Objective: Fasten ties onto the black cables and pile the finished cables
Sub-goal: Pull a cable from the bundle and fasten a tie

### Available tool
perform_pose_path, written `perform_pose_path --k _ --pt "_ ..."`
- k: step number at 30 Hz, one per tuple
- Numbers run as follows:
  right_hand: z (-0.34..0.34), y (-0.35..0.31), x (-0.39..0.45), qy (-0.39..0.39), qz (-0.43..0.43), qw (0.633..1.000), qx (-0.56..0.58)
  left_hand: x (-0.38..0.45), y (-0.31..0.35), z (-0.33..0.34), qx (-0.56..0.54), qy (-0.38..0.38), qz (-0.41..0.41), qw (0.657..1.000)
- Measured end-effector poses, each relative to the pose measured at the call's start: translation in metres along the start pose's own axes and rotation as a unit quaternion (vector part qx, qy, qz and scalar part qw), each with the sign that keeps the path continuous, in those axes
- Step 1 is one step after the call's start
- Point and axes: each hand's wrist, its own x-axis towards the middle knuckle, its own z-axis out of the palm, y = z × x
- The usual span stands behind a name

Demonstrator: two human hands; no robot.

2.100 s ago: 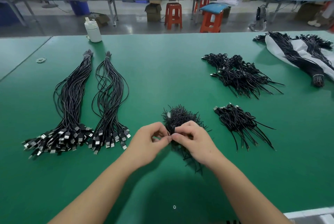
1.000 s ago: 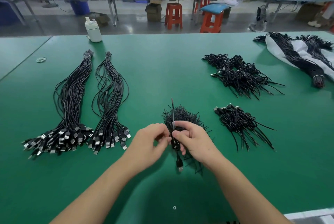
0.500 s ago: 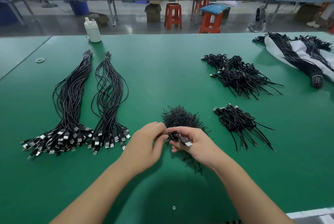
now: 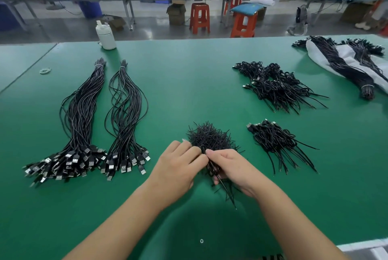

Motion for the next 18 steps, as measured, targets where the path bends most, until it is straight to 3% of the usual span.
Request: perform_pose_path --k 2,4,8,11,14,18 --pt "-0.007 -0.004 -0.001 0.02 -0.002 0.999 -0.035 -0.001 -0.004 0.008 -0.016 0.018 -0.011 1.0" --pt "-0.022 -0.009 0.0 0.063 -0.009 0.984 -0.165 -0.005 -0.011 0.021 -0.049 0.039 -0.045 0.997" --pt "-0.075 -0.026 0.008 0.182 0.015 0.907 -0.381 -0.032 -0.037 0.052 -0.054 0.024 -0.191 0.98" --pt "-0.128 -0.043 0.014 0.279 0.052 0.811 -0.512 -0.064 -0.056 0.071 -0.013 -0.048 -0.257 0.965" --pt "-0.177 -0.052 0.024 0.324 0.122 0.734 -0.584 -0.077 -0.065 0.08 -0.01 -0.072 -0.315 0.946" --pt "-0.211 -0.048 0.042 0.323 0.185 0.706 -0.603 -0.077 -0.065 0.086 -0.009 -0.079 -0.323 0.943"
